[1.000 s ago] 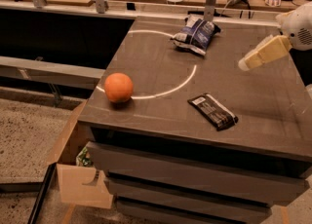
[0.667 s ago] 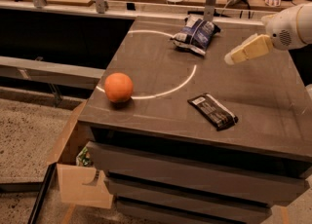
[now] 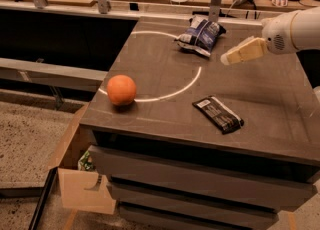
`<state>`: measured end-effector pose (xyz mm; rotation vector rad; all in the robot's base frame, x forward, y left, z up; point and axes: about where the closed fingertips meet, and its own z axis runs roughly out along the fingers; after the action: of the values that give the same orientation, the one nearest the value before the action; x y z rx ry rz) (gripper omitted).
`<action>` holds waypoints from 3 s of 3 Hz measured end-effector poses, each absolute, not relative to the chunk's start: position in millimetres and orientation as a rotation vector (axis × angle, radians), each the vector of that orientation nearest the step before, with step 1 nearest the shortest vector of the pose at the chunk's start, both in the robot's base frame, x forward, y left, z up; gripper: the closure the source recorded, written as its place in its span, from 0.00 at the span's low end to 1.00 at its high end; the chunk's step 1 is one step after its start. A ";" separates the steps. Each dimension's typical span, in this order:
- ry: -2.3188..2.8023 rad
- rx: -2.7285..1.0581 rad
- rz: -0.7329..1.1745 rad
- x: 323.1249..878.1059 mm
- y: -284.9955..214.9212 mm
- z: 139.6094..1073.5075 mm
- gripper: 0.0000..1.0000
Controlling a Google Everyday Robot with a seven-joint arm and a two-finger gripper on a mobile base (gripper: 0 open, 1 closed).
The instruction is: Move blue chip bag near rxbar chocolate
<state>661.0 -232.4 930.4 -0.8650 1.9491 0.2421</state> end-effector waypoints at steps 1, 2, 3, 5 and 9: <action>1.913 -0.823 0.256 689.4 -217.7 912.6 0.00; 1.877 -0.804 0.267 726.1 -198.9 885.0 0.00; 1.862 -0.786 0.278 749.2 -185.6 868.3 0.00; 1.833 -0.793 0.317 773.5 -161.6 855.0 0.29; 1.852 -0.828 0.297 768.8 -182.4 884.2 1.00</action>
Offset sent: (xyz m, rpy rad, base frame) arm 0.0955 0.0436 -0.0669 0.0853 -0.0944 -0.0193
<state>768.8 -182.4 884.2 -0.8279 1.8518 0.2965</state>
